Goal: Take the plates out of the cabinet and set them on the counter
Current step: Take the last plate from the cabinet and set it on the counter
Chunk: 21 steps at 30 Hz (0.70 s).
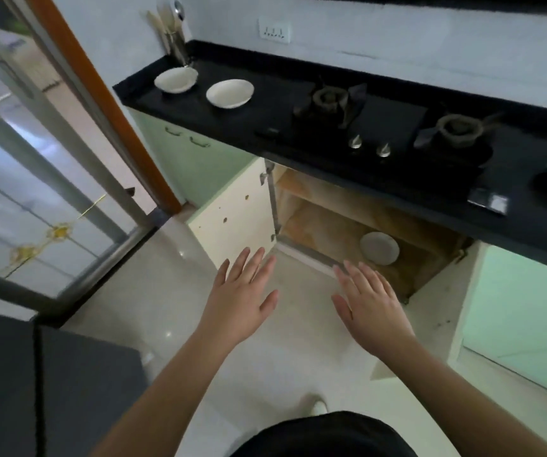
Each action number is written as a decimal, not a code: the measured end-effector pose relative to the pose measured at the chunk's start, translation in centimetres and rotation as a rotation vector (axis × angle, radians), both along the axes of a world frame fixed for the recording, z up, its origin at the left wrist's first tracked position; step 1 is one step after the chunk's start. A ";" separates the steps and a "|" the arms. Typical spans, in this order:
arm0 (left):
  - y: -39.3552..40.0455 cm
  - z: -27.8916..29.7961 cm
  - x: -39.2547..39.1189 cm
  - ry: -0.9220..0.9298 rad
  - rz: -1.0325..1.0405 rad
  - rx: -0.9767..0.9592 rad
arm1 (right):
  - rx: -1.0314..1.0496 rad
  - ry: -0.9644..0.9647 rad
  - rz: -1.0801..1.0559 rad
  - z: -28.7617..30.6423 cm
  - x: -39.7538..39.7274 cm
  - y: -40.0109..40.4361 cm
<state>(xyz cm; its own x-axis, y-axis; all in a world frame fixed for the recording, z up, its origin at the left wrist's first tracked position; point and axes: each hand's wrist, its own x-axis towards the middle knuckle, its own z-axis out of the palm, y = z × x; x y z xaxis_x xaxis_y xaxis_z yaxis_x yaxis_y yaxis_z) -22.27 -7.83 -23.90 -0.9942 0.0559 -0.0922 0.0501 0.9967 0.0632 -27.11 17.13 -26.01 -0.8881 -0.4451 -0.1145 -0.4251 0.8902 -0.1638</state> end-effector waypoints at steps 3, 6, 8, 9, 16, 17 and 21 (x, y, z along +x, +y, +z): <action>1.0 -0.1 -3.5 -0.010 -0.087 -0.027 | 0.006 0.015 -0.085 0.3 -1.5 1.1; 1.3 -0.5 -6.7 -0.016 -0.168 -0.015 | 0.019 0.024 -0.180 0.4 -3.2 1.8; 1.1 -1.2 -8.9 -0.018 -0.213 -0.008 | 0.024 0.022 -0.231 0.2 -4.4 1.8; 0.9 -1.5 -9.9 -0.017 -0.235 -0.002 | 0.025 0.020 -0.255 0.1 -4.9 1.7; -1.6 -2.8 -17.7 -0.029 -0.380 0.042 | 0.048 -0.007 -0.375 -1.2 -9.9 -1.3; -2.3 -3.0 -18.9 -0.036 -0.400 0.053 | 0.035 -0.010 -0.394 -1.1 -10.7 -2.2; -4.1 -4.2 -23.6 -0.090 -0.485 0.040 | -0.006 -0.020 -0.455 -1.4 -14.2 -4.9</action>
